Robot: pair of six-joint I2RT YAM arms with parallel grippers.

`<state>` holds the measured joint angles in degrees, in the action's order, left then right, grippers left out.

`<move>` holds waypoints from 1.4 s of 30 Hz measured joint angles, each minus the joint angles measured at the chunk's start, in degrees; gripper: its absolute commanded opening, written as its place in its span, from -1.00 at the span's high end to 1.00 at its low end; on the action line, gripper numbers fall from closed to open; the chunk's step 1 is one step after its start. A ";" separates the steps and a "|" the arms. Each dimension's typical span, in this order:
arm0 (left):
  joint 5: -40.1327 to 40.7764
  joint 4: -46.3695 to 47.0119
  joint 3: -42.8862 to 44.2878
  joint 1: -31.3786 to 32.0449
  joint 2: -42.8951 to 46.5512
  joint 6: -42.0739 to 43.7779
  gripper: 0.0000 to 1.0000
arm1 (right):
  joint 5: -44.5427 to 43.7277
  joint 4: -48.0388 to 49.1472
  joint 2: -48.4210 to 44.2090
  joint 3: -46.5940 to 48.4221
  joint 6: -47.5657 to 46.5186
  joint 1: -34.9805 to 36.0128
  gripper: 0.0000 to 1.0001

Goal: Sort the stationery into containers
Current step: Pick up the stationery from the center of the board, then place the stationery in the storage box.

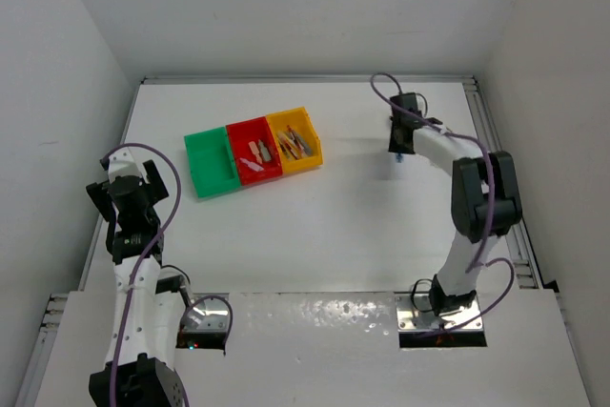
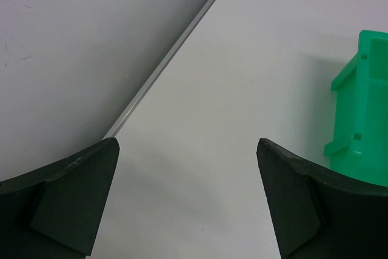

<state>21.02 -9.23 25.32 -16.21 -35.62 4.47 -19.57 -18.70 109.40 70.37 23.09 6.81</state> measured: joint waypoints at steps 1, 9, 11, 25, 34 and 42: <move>0.00 0.02 0.00 0.00 0.00 0.00 -0.90 | -0.04 0.61 -2.38 -0.44 0.04 2.56 1.00; 0.02 0.00 0.00 -0.02 0.07 0.00 -0.90 | 2.54 12.39 -4.85 14.99 -0.50 29.40 1.00; 0.04 -0.02 0.00 -0.02 0.33 0.00 -0.90 | 4.15 12.04 3.61 26.88 -1.09 33.59 1.00; 0.44 0.00 -0.02 -0.04 1.64 0.00 -0.90 | 11.67 11.54 24.63 36.15 2.47 39.10 0.75; 0.44 0.00 -0.02 -0.04 1.75 0.00 -0.90 | 14.49 13.44 24.28 36.02 4.52 38.66 -0.22; 0.46 0.02 -0.04 -0.04 1.62 0.00 -0.90 | 21.64 8.59 9.90 30.53 4.31 30.56 1.00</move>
<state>21.47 -9.21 25.28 -16.25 -34.00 4.47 2.07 -10.11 119.31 100.90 27.40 37.36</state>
